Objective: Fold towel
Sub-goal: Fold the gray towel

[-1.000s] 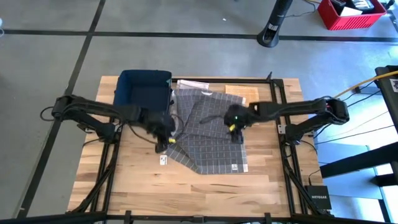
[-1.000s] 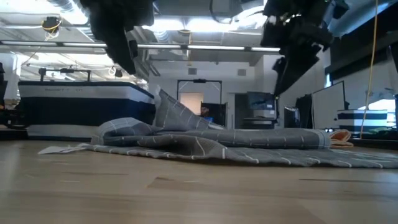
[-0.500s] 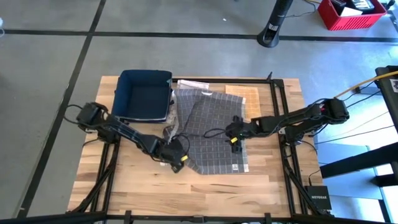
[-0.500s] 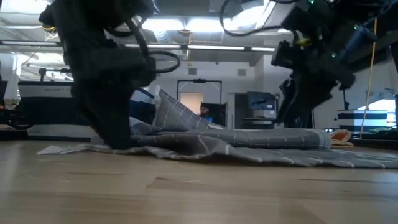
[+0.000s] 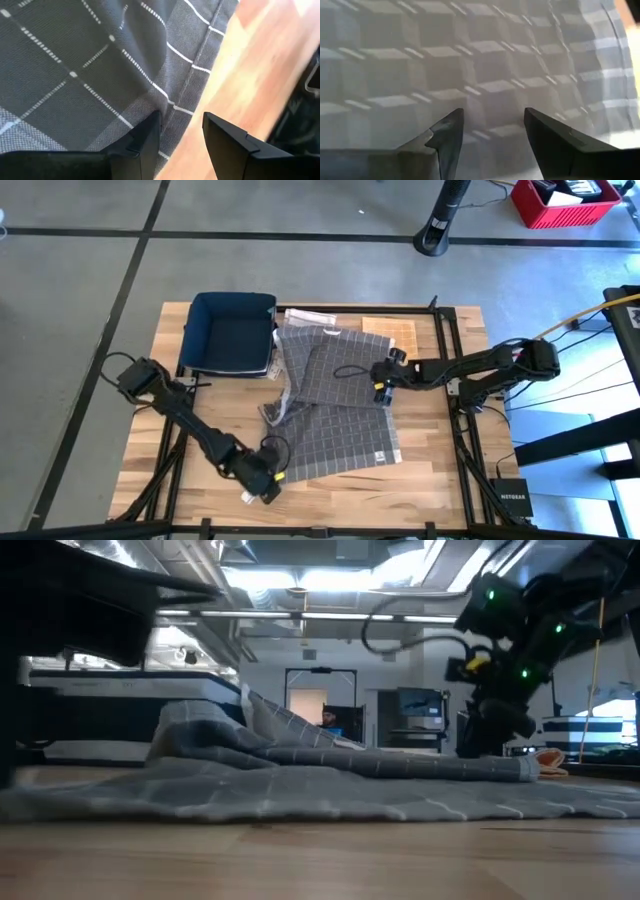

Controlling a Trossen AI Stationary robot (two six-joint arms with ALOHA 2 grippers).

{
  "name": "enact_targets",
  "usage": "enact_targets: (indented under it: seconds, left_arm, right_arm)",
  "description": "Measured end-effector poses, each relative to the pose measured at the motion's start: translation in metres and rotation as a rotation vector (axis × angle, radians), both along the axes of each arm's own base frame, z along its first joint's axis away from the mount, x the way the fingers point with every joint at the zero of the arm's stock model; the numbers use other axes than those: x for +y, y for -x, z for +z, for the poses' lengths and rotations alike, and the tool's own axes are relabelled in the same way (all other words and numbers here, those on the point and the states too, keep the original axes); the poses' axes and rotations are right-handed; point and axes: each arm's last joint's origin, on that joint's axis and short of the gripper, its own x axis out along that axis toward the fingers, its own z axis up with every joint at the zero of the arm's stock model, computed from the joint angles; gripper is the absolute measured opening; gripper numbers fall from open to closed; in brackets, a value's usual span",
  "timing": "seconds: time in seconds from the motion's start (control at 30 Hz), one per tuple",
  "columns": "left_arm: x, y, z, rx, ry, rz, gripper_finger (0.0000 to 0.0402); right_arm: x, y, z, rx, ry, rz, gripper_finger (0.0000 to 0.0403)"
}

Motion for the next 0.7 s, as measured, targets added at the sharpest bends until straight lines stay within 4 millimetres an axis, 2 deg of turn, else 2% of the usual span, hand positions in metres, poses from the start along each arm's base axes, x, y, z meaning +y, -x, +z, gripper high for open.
enact_targets:
  seconds: [0.1,0.43,0.7]
  left_arm:
    - [-0.006,0.004,0.001,-0.018,0.005,0.036,0.0143]
    - [-0.003,-0.005,0.004,-0.148,-0.014,0.185,0.0143]
    - [0.004,-0.009,0.008,-0.304,-0.092,0.455,0.0143]
  right_arm:
    - [-0.008,0.004,-0.005,-0.014,-0.045,-0.019,0.0211]
    - [-0.008,0.003,-0.005,-0.040,-0.096,-0.003,0.0211]
    - [-0.008,0.003,-0.005,-0.041,-0.096,-0.003,0.0211]
